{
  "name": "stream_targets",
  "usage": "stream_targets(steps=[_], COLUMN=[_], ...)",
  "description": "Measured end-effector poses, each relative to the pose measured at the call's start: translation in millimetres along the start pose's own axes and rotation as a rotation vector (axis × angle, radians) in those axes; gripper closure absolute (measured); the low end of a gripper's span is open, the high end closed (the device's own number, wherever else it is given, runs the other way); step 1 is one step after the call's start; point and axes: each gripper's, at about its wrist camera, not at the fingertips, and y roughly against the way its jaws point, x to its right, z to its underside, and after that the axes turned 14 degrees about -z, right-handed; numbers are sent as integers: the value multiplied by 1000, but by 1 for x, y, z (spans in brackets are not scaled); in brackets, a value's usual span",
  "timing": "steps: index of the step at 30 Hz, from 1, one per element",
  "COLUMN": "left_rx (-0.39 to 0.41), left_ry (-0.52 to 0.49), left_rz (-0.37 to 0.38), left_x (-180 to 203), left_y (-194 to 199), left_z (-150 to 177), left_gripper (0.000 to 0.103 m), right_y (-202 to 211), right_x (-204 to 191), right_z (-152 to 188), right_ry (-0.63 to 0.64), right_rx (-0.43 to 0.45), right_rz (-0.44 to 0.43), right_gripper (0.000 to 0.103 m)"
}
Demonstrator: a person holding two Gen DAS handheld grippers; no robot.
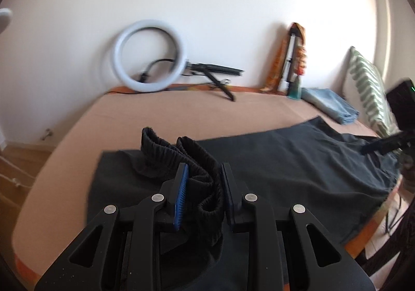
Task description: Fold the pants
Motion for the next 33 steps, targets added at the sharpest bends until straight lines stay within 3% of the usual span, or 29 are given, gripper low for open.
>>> stream_targets(steps=[3, 6, 11, 13, 14, 17, 23, 25, 26, 28, 33], left_rx=[-19, -30, -52, -80, -97, -140, -187, -179, -179, -176, -156], left_ry=[-28, -95, -192, -224, -233, -230, -425, -428, -426, -397, -377], left_rz=[64, 68, 79, 80, 71, 74, 100, 95, 131, 163, 215], left_x=[25, 43, 32, 22, 17, 5, 26, 27, 25, 21, 13], left_y=[-6, -10, 7, 8, 7, -1, -16, -20, -22, -23, -8], left_z=[2, 7, 11, 15, 15, 12, 22, 22, 20, 20, 22], left_gripper=[84, 84, 81, 68, 67, 67, 67, 67, 67, 87, 92], right_y=[-51, -101, -160, -175, -182, -201, -216, -219, -221, -221, -230], right_x=[8, 23, 30, 28, 28, 30, 33, 32, 32, 30, 20], right_z=[-25, -41, -55, -60, -62, -68, -71, -72, -74, -76, -82], right_ry=[-121, -245, -319, -334, -341, -340, -372, -372, -373, -365, -307], right_rx=[11, 18, -17, -26, -27, -40, -43, -41, -40, -42, -64], right_rz=[-140, -245, -250, -272, -272, -232, -231, -221, -216, -201, -145], right_gripper=[32, 33, 34, 34, 34, 35, 38, 38, 38, 38, 38])
